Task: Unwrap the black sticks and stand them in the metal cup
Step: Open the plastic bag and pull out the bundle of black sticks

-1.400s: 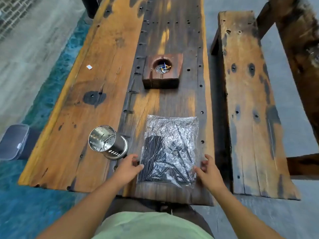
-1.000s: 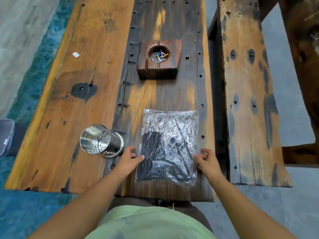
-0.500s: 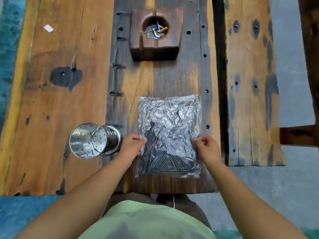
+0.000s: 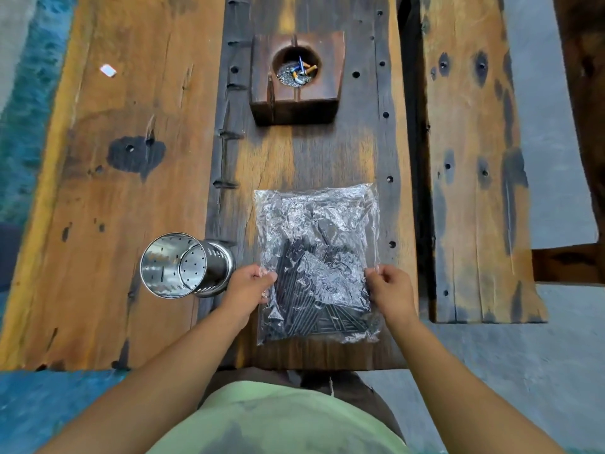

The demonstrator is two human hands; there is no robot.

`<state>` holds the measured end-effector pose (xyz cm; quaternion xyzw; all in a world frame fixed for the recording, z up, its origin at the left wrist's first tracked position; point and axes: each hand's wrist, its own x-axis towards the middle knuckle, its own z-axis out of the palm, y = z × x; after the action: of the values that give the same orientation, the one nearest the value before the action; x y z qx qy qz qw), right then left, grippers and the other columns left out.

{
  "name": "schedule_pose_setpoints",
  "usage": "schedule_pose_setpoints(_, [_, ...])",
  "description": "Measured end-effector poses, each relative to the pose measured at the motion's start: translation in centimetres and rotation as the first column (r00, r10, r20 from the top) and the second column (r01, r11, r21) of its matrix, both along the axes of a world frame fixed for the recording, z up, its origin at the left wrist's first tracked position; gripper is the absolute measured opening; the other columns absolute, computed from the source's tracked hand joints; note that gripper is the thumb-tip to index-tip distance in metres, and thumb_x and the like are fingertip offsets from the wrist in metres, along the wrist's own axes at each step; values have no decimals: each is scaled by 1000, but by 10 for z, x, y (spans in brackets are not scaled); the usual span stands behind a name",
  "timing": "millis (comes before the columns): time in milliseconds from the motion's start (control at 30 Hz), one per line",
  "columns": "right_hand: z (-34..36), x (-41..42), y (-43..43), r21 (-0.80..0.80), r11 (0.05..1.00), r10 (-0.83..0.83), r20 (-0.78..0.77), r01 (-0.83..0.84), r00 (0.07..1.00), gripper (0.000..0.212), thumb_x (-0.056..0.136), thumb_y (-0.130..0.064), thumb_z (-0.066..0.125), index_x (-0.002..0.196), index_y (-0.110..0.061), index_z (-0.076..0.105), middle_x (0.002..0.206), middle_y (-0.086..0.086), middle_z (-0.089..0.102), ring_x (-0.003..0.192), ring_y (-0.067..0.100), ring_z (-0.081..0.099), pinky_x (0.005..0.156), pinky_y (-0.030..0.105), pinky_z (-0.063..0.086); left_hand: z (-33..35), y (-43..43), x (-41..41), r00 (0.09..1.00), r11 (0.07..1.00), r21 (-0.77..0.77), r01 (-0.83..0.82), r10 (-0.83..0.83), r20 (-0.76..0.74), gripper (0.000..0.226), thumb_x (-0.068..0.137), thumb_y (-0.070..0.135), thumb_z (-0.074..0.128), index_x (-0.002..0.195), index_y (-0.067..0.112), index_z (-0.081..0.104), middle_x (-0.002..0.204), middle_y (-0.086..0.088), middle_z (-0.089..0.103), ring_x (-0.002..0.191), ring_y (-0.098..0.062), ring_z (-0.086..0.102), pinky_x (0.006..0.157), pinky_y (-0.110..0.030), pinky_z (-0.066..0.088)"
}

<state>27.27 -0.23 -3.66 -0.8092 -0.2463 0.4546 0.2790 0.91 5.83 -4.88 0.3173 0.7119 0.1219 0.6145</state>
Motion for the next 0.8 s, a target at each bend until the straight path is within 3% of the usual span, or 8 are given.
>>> schedule_pose_setpoints(167, [22, 1, -2, 29, 998, -47, -93, 50, 995, 29, 100, -22, 56, 74, -12, 48, 67, 6, 51, 63, 25, 57, 64, 42, 53, 23, -9, 2, 998, 997, 63, -48, 46, 41, 36, 91, 19, 68, 68, 15, 41, 71, 0, 39, 65, -13, 49, 54, -20, 51])
schedule_pose_setpoints(300, [44, 2, -7, 73, 996, -45, -173, 59, 984, 21, 103, -17, 51, 86, -5, 56, 79, 10, 59, 66, 17, 59, 53, 24, 55, 50, -16, 1, 993, 989, 140, -36, 19, 117, 39, 91, 21, 68, 68, 16, 37, 70, -2, 34, 68, -15, 46, 60, -26, 45])
schedule_pose_setpoints(367, [52, 5, -11, 111, 993, -10, -186, 31, 983, 23, 102, -17, 52, 91, 3, 56, 84, 13, 58, 73, 19, 59, 55, 24, 57, 70, -20, -2, 987, 978, 202, -60, 28, 158, 37, 87, 23, 71, 66, 13, 43, 66, -2, 41, 67, -18, 43, 64, -33, 36])
schedule_pose_setpoints(467, [68, 8, -19, 192, 981, 33, -185, 3, 982, 32, 101, -16, 55, 97, 15, 50, 83, 19, 55, 77, 29, 57, 54, 24, 57, 101, -28, -5, 958, 957, 265, -115, 37, 284, 33, 79, 31, 75, 80, 2, 59, 88, -13, 63, 85, -23, 57, 81, -41, 42])
schedule_pose_setpoints(533, [81, 9, -22, 237, 971, 50, -239, 8, 970, 28, 99, -14, 57, 92, 12, 52, 86, 23, 69, 85, 35, 70, 68, 39, 62, 121, -35, -3, 932, 944, 285, -165, 54, 359, 17, 87, 17, 72, 79, 8, 59, 103, -16, 69, 97, -26, 62, 92, -43, 46])
schedule_pose_setpoints(600, [97, 10, -25, 289, 957, 84, -311, 10, 947, 17, 99, -10, 58, 89, 4, 58, 92, 14, 77, 92, 26, 75, 79, 45, 60, 136, -40, -2, 908, 922, 316, -221, 76, 413, 10, 88, 6, 69, 87, 5, 58, 109, -15, 71, 109, -24, 65, 100, -43, 44])
schedule_pose_setpoints(733, [121, 15, -26, 375, 927, 149, -396, 11, 906, 16, 98, -12, 59, 102, 1, 67, 96, 9, 76, 94, 24, 73, 72, 34, 59, 164, -49, -7, 866, 883, 379, -275, 57, 496, 46, 74, 19, 76, 108, -2, 53, 113, -18, 72, 113, -35, 67, 98, -52, 37])
schedule_pose_setpoints(800, [135, 17, -22, 416, 909, 187, -419, 5, 888, 14, 98, -15, 59, 99, -3, 67, 101, 9, 76, 95, 24, 72, 71, 33, 59, 176, -53, -9, 843, 870, 390, -301, 51, 536, 31, 78, 14, 72, 98, 3, 51, 108, -18, 74, 105, -44, 69, 93, -57, 44])
